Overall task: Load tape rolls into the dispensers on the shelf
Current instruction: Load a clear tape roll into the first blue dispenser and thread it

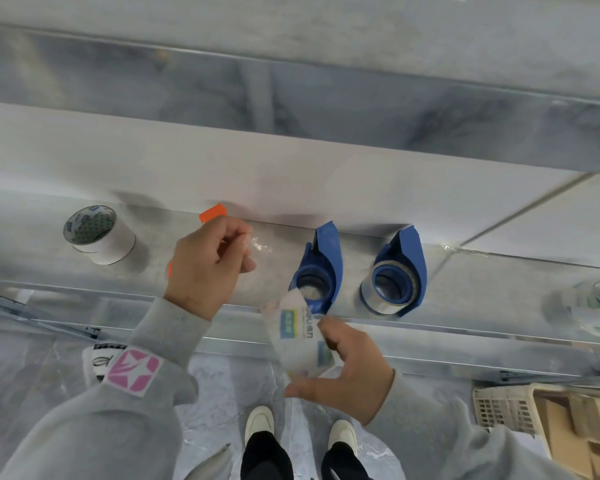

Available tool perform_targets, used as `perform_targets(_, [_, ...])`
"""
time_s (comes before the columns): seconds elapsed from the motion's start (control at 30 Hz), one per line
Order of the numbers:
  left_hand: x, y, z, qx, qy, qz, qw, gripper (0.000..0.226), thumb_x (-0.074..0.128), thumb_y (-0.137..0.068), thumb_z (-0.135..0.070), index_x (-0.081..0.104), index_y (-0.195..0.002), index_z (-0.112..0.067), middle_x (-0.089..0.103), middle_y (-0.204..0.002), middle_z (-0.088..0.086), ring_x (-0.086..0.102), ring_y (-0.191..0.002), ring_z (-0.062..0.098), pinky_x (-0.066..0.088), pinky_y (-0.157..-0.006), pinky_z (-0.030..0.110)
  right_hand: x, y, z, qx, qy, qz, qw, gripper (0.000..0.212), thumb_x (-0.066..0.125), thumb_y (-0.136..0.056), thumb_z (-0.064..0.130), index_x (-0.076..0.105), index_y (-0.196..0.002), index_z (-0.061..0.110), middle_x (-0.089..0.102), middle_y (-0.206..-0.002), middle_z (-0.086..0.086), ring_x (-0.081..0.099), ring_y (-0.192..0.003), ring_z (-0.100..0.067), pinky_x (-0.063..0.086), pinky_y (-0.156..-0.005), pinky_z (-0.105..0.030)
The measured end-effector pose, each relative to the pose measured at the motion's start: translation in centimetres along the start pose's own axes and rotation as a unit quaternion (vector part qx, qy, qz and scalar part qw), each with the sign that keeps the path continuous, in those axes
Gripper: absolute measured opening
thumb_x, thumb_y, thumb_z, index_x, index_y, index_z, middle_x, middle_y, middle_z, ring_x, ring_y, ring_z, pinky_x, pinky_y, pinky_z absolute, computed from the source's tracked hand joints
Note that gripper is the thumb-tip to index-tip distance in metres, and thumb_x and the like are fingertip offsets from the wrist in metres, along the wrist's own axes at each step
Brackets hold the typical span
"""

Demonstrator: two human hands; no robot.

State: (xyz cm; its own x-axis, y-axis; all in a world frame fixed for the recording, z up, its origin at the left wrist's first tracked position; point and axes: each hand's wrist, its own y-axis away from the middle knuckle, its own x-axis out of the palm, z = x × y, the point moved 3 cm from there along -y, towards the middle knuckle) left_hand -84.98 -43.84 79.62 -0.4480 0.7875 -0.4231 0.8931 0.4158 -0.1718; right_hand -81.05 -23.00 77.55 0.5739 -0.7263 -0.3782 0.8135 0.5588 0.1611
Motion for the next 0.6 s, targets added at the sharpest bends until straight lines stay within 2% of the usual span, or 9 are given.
perform_targets(0.07, [0.7, 0.0, 0.4, 0.011, 0.005, -0.008, 1.0, 0.014, 0.057, -0.089, -0.003, 0.064, -0.089, -0.015, 0.063, -0.066, -0.002, 0.062, -0.052, 0.002, 0.052, -0.058, 0.012, 0.2, 0.2, -0.1, -0.029, -0.01, 0.005, 1.0, 0.028, 0.075, -0.062, 0.042, 0.053, -0.078, 0.038, 0.06, -0.075, 0.024, 0.057, -0.066, -0.001, 0.043, -0.061, -0.013])
perform_targets(0.13, [1.2, -0.3, 1.1, -0.005, 0.007, -0.009, 1.0, 0.011, 0.06, -0.089, -0.009, 0.065, -0.089, -0.018, 0.064, -0.064, -0.005, 0.059, -0.051, 0.001, 0.048, -0.055, 0.009, 0.3, 0.4, -0.1, -0.046, 0.015, -0.011, 0.999, 0.023, 0.072, -0.068, 0.04, 0.049, -0.07, 0.036, 0.055, -0.069, 0.019, 0.051, -0.061, -0.002, 0.039, -0.057, -0.013])
perform_targets(0.2, [1.8, -0.7, 2.1, -0.048, 0.01, 0.001, 0.999, 0.004, 0.062, -0.089, -0.02, 0.066, -0.086, -0.02, 0.064, -0.057, -0.007, 0.055, -0.044, 0.003, 0.045, -0.049, 0.012, 0.5, 0.2, -0.1, -0.067, 0.109, -0.036, 0.991, 0.031, 0.069, -0.071, 0.046, 0.045, -0.067, 0.027, 0.047, -0.062, 0.011, 0.045, -0.058, -0.008, 0.037, -0.051, -0.019])
perform_targets(0.27, [2.6, -1.0, 3.1, -0.116, 0.052, 0.016, 0.992, 0.014, 0.063, -0.089, -0.028, 0.067, -0.083, -0.016, 0.061, -0.046, -0.005, 0.046, -0.035, 0.004, 0.04, -0.041, 0.017, 1.1, -0.4, 0.0, -0.118, 0.211, -0.06, 0.969, 0.037, 0.065, -0.074, 0.049, 0.04, -0.067, 0.023, 0.042, -0.06, 0.011, 0.041, -0.055, -0.01, 0.037, -0.049, -0.021])
perform_targets(0.37, [4.1, -1.7, 4.2, -0.235, 0.188, 0.041, 0.953, 0.022, 0.061, -0.09, -0.029, 0.068, -0.08, -0.011, 0.054, -0.039, -0.002, 0.04, -0.031, 0.008, 0.035, -0.035, 0.016, 2.3, -1.8, 0.0, -0.169, 0.305, -0.079, 0.934, 0.034, 0.061, -0.078, 0.048, 0.042, -0.07, 0.021, 0.05, -0.06, 0.009, 0.046, -0.052, -0.011, 0.042, -0.049, -0.024])
perform_targets(0.47, [5.2, -2.2, 5.5, -0.342, 0.284, 0.072, 0.893, 0.026, 0.061, -0.09, -0.037, 0.066, -0.093, -0.011, 0.056, -0.044, -0.002, 0.044, -0.034, 0.004, 0.039, -0.035, 0.014, 3.3, -3.3, 0.1, -0.182, 0.384, -0.103, 0.899, 0.031, 0.071, -0.072, 0.042, 0.048, -0.067, 0.021, 0.053, -0.054, 0.01, 0.048, -0.044, -0.011, 0.041, -0.046, -0.022])
perform_targets(0.53, [5.4, -2.8, 6.5, -0.37, 0.287, 0.093, 0.879, 0.034, 0.064, -0.086, -0.043, 0.065, -0.101, -0.012, 0.056, -0.05, -0.005, 0.046, -0.038, 0.003, 0.042, -0.037, 0.013, 3.8, -4.2, -0.1, -0.175, 0.425, -0.112, 0.881, 0.031, 0.079, -0.063, 0.042, 0.055, -0.065, 0.022, 0.055, -0.05, 0.011, 0.05, -0.041, -0.009, 0.045, -0.045, -0.022])
perform_targets(0.6, [5.4, -3.6, 6.7, -0.362, 0.308, 0.103, 0.874, 0.028, 0.066, -0.086, -0.038, 0.066, -0.095, -0.012, 0.055, -0.056, -0.004, 0.048, -0.04, 0.001, 0.042, -0.038, 0.011, 4.3, -5.1, -0.6, -0.165, 0.46, -0.115, 0.865, 0.031, 0.082, -0.058, 0.042, 0.058, -0.064, 0.023, 0.055, -0.05, 0.011, 0.052, -0.041, -0.01, 0.048, -0.047, -0.022])
